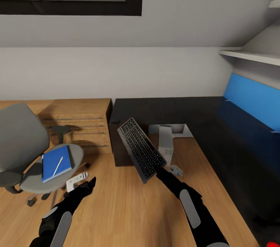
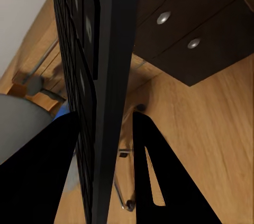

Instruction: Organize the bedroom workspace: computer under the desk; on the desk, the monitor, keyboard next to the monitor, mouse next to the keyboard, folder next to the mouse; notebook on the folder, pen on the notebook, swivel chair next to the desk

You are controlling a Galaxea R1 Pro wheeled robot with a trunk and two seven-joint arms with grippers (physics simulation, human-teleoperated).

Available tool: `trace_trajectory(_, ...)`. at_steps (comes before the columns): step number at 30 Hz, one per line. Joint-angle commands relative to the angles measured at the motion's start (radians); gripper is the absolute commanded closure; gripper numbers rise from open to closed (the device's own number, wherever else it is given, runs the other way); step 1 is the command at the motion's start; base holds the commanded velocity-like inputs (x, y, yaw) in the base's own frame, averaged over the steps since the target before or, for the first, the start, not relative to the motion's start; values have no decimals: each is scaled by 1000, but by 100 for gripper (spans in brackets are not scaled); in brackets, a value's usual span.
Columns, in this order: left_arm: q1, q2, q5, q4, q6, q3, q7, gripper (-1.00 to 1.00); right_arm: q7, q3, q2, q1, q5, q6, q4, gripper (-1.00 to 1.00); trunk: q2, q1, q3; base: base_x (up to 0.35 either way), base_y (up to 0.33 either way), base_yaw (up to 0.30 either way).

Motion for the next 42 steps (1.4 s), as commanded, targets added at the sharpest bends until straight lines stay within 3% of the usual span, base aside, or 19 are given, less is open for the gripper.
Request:
trace_trajectory(1,-1,-1,10,-1,5,1,6,-100,3,-4,-3,-1,-10,9,-1,100,-1,1,-1,321,1,0)
trace_trajectory(19,-1,-1,9,-2,2,-1,6,-100,28,-7,-10,-1,-15,6,-5,100,-1,1,-1,321,0,0)
trace_trajectory(25,-1,-1,9,-3,0,-11,6,-100,21,-60,-3,-1,-16,-84,-2,100,-1,1,-1,321,0,0)
trace_trajectory(28,-1,-1,9,-3,0,-13,6,-100,-28,-65,4,-1,-17,-148,-1,100,-1,1,-1,321,0,0)
trace_trajectory(31,-1,-1,9,-3,0,-13,7,-100,-157,-65,17,-1,-18,-219,-1,100,-1,1,-1,321,0,0)
trace_trajectory(36,-1,0,9,-3,0,-13,6,-100,-252,-61,17,-1,-21,-261,-1,100,-1,1,-1,321,0,0)
trace_trajectory(39,-1,1,9,-3,0,-13,6,-100,-267,-60,17,-1,-70,-247,-1,100,-1,1,-1,321,0,0)
trace_trajectory(42,-1,1,9,-3,0,-13,6,-100,-272,-60,17,-1,-245,-166,0,100,-1,1,-1,321,0,0)
